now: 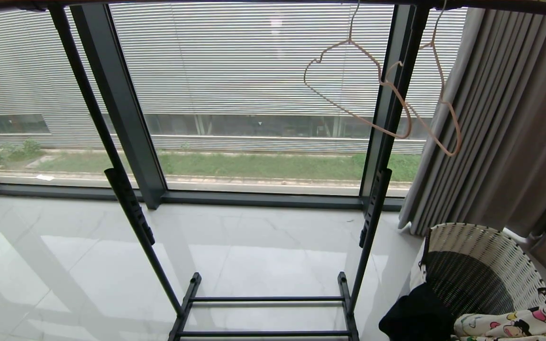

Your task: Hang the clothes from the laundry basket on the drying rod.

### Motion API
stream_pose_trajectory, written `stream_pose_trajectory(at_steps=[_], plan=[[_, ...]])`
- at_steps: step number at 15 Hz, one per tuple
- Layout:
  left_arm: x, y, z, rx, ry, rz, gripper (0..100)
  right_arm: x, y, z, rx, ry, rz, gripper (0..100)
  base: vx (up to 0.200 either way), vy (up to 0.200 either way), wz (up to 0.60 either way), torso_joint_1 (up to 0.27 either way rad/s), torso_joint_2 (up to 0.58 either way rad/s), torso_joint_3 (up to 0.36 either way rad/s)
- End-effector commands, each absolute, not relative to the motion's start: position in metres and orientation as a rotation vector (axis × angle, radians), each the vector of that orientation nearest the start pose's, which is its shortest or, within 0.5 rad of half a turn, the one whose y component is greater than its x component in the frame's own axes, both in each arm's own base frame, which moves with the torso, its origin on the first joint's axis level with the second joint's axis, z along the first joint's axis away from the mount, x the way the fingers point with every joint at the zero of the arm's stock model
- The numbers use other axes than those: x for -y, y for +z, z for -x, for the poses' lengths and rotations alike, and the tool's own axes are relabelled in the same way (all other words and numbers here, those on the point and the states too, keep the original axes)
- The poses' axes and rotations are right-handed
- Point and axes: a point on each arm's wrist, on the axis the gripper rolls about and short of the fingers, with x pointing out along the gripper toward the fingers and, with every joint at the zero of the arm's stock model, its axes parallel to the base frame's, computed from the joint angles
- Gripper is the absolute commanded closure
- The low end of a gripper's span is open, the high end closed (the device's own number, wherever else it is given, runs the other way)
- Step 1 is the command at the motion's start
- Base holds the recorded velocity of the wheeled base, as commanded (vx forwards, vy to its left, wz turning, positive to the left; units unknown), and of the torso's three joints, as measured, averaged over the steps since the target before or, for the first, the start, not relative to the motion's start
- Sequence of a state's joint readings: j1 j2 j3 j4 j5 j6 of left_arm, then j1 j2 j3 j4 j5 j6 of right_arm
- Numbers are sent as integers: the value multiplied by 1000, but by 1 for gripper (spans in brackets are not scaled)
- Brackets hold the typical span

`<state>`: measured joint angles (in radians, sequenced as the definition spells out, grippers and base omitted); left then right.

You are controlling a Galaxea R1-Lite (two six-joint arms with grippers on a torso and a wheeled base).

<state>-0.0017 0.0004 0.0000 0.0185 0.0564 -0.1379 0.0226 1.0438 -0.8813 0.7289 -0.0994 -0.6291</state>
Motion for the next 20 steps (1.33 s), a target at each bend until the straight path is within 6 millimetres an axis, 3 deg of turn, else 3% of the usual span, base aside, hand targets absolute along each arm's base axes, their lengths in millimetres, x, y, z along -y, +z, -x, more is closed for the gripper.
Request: stream_pose_trajectory(at_steps=[1, 9, 18, 19, 20], plan=[[-1, 74, 23, -15, 56, 137, 0, -5, 239, -92, -807, 229, 623, 100, -200, 0, 0, 2, -2, 2], [-1, 74, 23, -15, 56, 137, 0, -13, 234, -91, -810, 279, 582, 100, -200, 0, 0, -1, 2, 1], [0, 74, 23, -17, 14, 49, 0, -18, 238, -92, -770, 369, 565, 100, 0, 0, 0, 0, 0, 0], [0, 84, 24, 1, -26, 60, 0, -18, 242, -92, -754, 373, 566, 100, 0, 0, 0, 0, 0, 0], [0, 115, 19, -8, -76, 121, 0, -18, 245, -92, -742, 379, 562, 100, 0, 0, 0, 0, 0, 0]])
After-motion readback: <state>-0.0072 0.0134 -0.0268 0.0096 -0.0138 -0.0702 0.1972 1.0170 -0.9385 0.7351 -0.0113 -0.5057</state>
